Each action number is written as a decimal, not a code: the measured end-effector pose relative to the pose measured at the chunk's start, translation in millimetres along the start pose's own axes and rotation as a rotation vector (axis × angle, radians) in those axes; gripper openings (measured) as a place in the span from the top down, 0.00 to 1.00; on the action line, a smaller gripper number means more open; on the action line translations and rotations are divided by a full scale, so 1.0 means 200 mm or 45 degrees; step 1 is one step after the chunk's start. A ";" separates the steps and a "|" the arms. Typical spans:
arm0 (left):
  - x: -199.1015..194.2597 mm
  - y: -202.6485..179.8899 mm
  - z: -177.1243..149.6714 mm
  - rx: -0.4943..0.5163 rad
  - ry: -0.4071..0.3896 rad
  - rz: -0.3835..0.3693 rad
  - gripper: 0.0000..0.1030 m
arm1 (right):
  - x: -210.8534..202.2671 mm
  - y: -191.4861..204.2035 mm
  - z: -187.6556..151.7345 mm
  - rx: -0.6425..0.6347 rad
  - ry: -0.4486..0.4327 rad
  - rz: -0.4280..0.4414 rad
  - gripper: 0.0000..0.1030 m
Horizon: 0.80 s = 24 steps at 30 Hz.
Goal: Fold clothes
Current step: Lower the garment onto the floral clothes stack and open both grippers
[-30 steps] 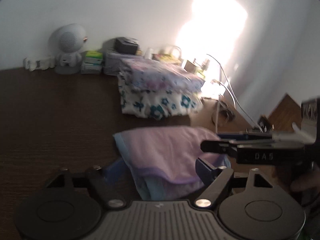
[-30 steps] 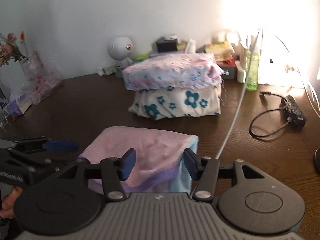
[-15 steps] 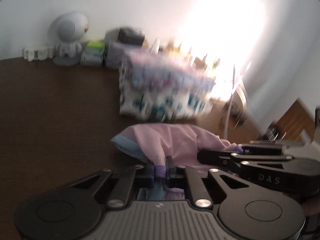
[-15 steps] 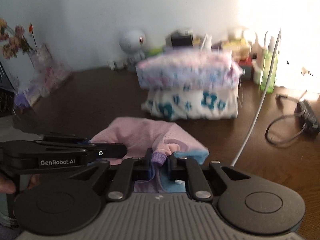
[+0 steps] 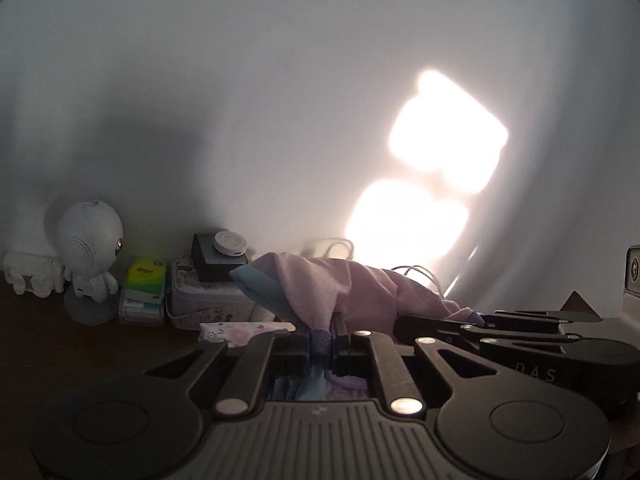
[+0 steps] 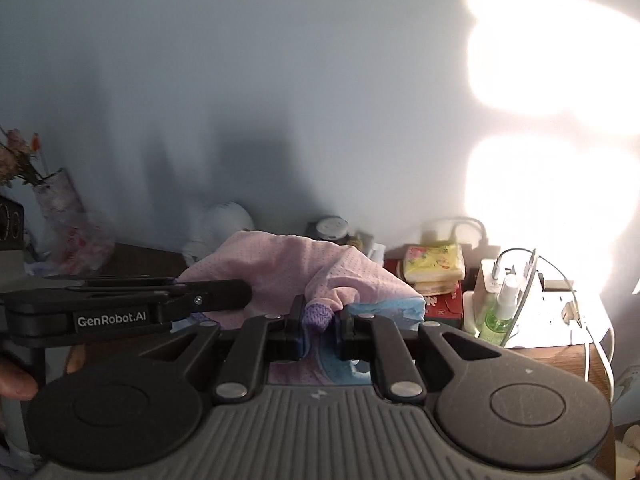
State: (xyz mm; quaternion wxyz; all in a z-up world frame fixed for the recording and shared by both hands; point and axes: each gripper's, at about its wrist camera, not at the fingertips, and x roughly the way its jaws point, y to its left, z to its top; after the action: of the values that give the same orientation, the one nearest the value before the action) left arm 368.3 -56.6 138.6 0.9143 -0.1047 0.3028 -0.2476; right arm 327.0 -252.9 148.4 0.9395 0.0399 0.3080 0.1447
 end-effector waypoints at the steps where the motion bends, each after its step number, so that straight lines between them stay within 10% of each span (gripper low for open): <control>1: 0.04 0.02 -0.01 -0.006 0.011 0.008 0.94 | 0.05 -0.01 -0.01 0.006 0.014 -0.004 0.88; 7: 0.26 0.15 -0.11 -0.042 0.134 0.010 0.89 | 0.24 -0.10 -0.12 0.021 0.135 -0.010 0.86; 9: 0.20 0.19 -0.19 -0.011 0.139 0.034 0.54 | 0.26 -0.10 -0.18 -0.019 0.197 -0.021 0.73; 11: 0.13 0.21 -0.18 0.040 0.103 0.077 0.45 | 0.19 -0.10 -0.19 -0.074 0.163 -0.045 0.52; 16: -0.07 0.15 -0.05 0.109 -0.179 0.071 0.62 | 0.01 -0.13 -0.07 -0.119 -0.093 -0.154 0.65; 20: 0.14 0.03 -0.09 0.197 -0.042 0.113 0.94 | 0.18 -0.09 -0.06 -0.071 0.030 -0.072 0.82; 24: 0.26 0.00 -0.30 0.280 0.037 0.203 0.93 | 0.30 -0.13 -0.16 -0.102 0.104 -0.146 0.78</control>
State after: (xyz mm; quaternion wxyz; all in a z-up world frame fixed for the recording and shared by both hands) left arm 368.6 -86.2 64.7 0.9326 0.0242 0.2946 -0.2071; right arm 360.8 -259.2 83.9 0.9338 -0.0212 0.3416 0.1045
